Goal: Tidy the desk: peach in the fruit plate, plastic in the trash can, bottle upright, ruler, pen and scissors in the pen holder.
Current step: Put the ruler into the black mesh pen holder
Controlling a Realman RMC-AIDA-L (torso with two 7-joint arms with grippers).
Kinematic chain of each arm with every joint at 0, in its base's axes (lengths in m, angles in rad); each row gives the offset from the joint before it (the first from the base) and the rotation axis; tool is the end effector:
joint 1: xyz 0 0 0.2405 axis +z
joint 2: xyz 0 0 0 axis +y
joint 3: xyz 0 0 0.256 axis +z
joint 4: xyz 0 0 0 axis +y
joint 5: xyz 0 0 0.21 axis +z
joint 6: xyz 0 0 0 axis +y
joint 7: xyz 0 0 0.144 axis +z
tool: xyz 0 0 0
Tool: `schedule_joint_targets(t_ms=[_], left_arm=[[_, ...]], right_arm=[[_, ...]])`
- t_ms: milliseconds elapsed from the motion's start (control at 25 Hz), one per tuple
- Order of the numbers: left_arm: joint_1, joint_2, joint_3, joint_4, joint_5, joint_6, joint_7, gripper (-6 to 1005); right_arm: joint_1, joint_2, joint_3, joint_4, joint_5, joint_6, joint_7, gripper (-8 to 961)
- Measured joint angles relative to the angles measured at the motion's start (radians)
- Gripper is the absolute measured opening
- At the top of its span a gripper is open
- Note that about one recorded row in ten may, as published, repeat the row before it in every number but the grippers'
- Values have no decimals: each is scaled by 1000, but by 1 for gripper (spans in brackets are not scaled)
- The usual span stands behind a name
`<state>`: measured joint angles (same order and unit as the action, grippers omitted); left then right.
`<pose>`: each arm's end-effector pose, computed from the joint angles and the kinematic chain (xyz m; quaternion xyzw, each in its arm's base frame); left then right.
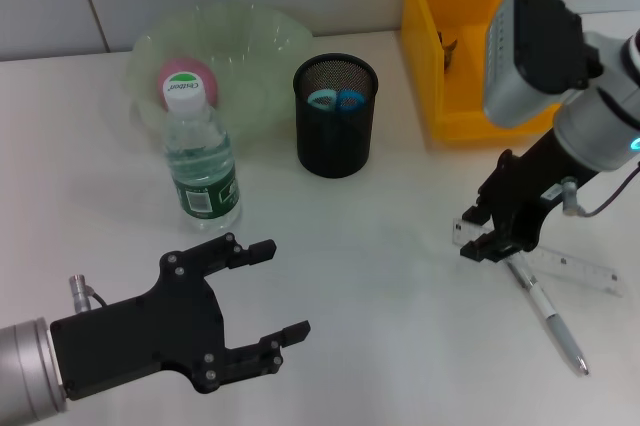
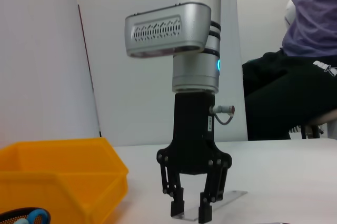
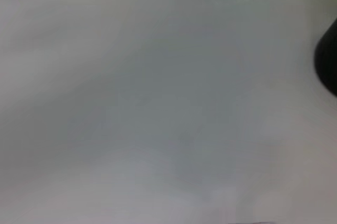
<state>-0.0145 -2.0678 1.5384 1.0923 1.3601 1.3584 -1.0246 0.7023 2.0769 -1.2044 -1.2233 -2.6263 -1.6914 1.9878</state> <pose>-0.2339 0.2347 -0.0363 -0.9464 -0.0100 -0.2816 0.1579 0.1869 0.3610 0.0139 -0.9670 0.1244 -0.2099 0.0738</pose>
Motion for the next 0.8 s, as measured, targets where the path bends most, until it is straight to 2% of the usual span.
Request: schedule_joint_targets(t_ms=[160,400,480,800], left_arm=[[-2,0,-1,2,-1,5,0,781],[-8,0,-1,0,-1,6,0,782],[-9,0,-1,0,-1,7,0,782],[-10,0,-1,1,-1,18,0,782]], right_arm=[[-15,0,36,-76,7,-36,2,386],[-24,0,146,-151,83,-41,-2,386],[-43,0,194,-170,165,3,-22,386],[-87,1,241,-189,328,152,-77,386]])
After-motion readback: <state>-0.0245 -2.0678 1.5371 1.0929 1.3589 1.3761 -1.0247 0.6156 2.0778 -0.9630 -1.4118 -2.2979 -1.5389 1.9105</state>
